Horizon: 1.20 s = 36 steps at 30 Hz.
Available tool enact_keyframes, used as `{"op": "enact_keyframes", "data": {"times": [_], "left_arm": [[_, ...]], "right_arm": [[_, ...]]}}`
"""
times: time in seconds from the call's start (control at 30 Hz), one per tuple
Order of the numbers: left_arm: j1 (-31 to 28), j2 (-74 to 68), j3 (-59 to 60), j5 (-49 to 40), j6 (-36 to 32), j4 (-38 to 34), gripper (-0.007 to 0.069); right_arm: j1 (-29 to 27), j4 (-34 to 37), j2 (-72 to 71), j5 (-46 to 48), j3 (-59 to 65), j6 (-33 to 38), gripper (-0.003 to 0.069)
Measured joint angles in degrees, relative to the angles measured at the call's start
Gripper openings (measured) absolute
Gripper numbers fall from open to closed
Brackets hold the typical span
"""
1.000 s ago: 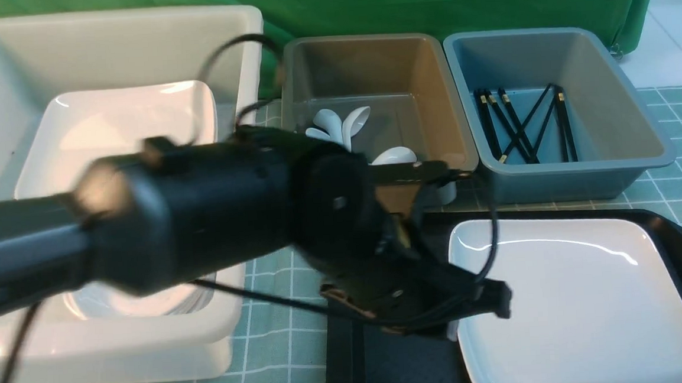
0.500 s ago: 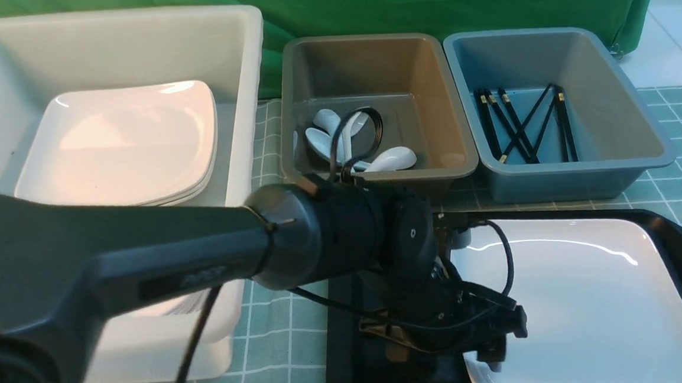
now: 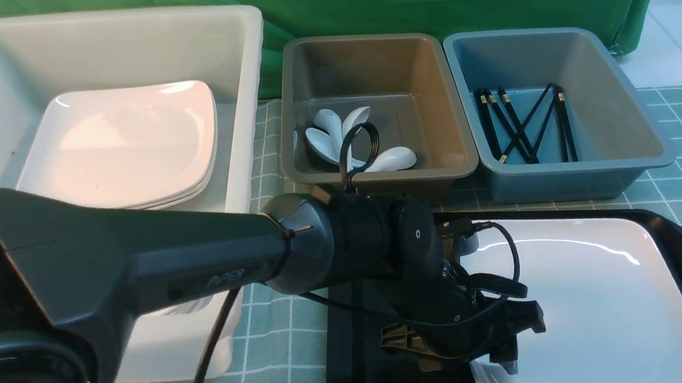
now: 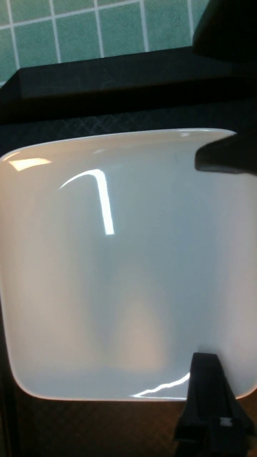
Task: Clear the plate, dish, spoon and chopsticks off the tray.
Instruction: Use the left arm to grab a plate from the dinner plate
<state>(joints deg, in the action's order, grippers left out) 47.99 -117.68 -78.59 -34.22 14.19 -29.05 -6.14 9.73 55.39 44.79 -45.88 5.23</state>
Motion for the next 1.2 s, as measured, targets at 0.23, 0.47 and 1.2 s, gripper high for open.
{"op": "enact_keyframes", "data": {"times": [0.23, 0.47, 1.2], "left_arm": [[0.00, -0.32, -0.24, 1.28, 0.77, 0.12, 0.0071], [0.02, -0.32, -0.43, -0.22, 0.36, 0.62, 0.0064], [-8.72, 11.13, -0.38, -9.54, -6.31, 4.63, 0.0019]], "right_arm": [[0.06, 0.00, 0.00, -0.06, 0.00, 0.00, 0.0389], [0.78, 0.00, 0.00, -0.11, 0.00, 0.00, 0.0386], [0.84, 0.00, 0.00, -2.92, 0.00, 0.00, 0.0386]]}}
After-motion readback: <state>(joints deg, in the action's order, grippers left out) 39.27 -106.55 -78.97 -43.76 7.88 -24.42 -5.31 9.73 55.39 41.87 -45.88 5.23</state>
